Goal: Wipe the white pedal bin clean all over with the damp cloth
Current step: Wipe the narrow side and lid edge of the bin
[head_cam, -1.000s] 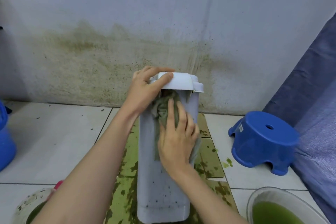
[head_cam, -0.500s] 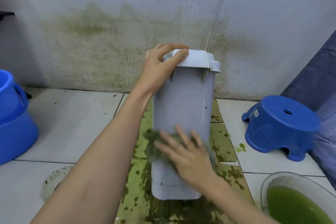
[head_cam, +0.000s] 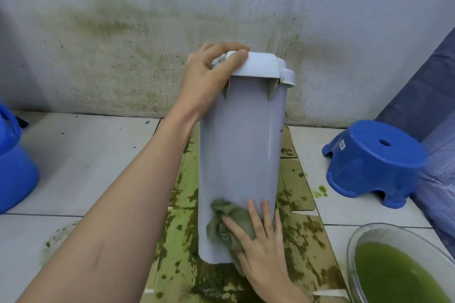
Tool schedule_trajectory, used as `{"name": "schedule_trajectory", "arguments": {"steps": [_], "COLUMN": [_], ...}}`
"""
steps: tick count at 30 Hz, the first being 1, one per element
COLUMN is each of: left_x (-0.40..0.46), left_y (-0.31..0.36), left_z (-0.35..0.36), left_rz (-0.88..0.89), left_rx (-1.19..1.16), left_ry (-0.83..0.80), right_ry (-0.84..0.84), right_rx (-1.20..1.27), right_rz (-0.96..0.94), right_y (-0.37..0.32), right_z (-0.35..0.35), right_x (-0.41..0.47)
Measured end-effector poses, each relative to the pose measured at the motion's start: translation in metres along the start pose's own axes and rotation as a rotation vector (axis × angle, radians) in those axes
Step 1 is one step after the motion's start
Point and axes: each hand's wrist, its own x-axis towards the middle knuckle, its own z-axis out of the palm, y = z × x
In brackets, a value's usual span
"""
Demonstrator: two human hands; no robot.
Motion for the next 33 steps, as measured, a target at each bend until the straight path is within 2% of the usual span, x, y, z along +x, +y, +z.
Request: {"name": "schedule_trajectory", "arguments": {"steps": [3,7,9,11,14,18,21,25,30,31,33], "left_x": [0.001,0.001,0.000,-0.001,-0.003,-0.006,-0.009,-0.011,-0.014,-0.015,-0.013], "left_y": [0.001,-0.001,-0.001,-0.001,-0.002,0.000,0.001,0.004,0.009,0.009,0.006], "left_z": [0.003,0.000,0.000,-0.003,-0.006,-0.004,-0.008,-0.004,0.006,0.006,0.003], "left_rz": [0.009,0.031,0.038,0.038,0.046,0.044,0.034,0.030,0.033,0.038,0.050], "left_rx": [0.027,0.018,0.022,0.018,0.011,0.058,0.036,0.055,0.085,0.085,0.077], "left_ry": [0.014,0.029,0.031,0.042,0.055,0.034,0.040,0.027,0.031,0.033,0.047], "right_ry": [0.135,0.271,0.300,0.346,0.312,0.341,0.286,0.300,0.356,0.364,0.382], "right_rx": [0.335,0.774,0.846,0.810,0.727,0.728,0.631,0.462,0.675,0.630,0.371], "right_rz": [0.346,0.689,0.830,0.777,0.624,0.599,0.505,0.580,0.959,0.970,0.875], "right_y": [0.003,0.032,0.041,0.028,0.012,0.020,0.010,0.001,0.004,0.000,-0.017], "right_z": [-0.029,-0.068,-0.078,-0.079,-0.074,-0.075,-0.066,-0.054,-0.072,-0.071,-0.062], "right_x": [0.058,0.170,0.199,0.190,0.165,0.176,0.160,0.135,0.178,0.185,0.178]}}
